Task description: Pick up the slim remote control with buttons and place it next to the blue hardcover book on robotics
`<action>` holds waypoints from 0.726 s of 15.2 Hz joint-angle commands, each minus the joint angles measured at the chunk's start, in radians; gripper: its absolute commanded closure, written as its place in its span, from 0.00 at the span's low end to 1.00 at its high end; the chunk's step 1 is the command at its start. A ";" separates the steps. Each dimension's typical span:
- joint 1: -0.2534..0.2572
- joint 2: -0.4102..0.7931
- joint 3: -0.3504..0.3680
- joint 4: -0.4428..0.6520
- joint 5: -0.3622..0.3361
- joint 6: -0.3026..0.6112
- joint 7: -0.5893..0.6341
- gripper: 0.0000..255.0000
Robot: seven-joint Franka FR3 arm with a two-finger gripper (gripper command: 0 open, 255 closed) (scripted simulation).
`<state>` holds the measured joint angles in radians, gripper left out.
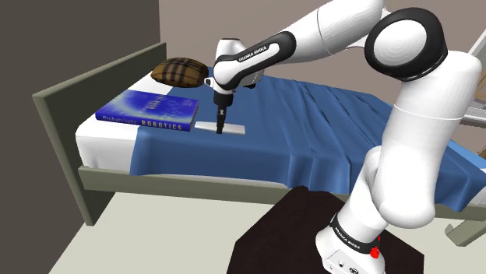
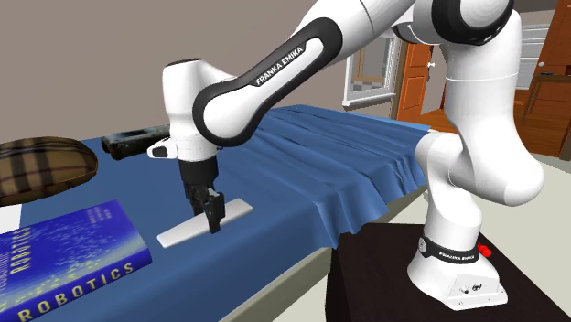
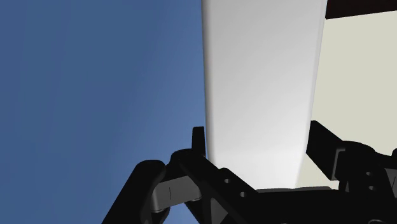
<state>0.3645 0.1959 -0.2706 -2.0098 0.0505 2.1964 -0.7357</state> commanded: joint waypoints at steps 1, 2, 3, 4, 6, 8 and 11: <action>-0.001 0.012 0.001 -0.014 0.005 0.026 -0.002 1.00; -0.001 0.019 0.002 -0.019 0.007 0.038 -0.004 1.00; -0.002 0.027 0.003 -0.024 0.010 0.050 -0.006 1.00; -0.002 0.027 0.003 -0.024 0.010 0.050 -0.006 1.00; -0.002 0.027 0.003 -0.024 0.010 0.050 -0.006 1.00; -0.002 0.027 0.003 -0.024 0.010 0.050 -0.006 1.00; -0.002 0.027 0.003 -0.024 0.010 0.050 -0.006 0.00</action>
<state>0.3627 0.2227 -0.2676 -2.0335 0.0607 2.2466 -0.7415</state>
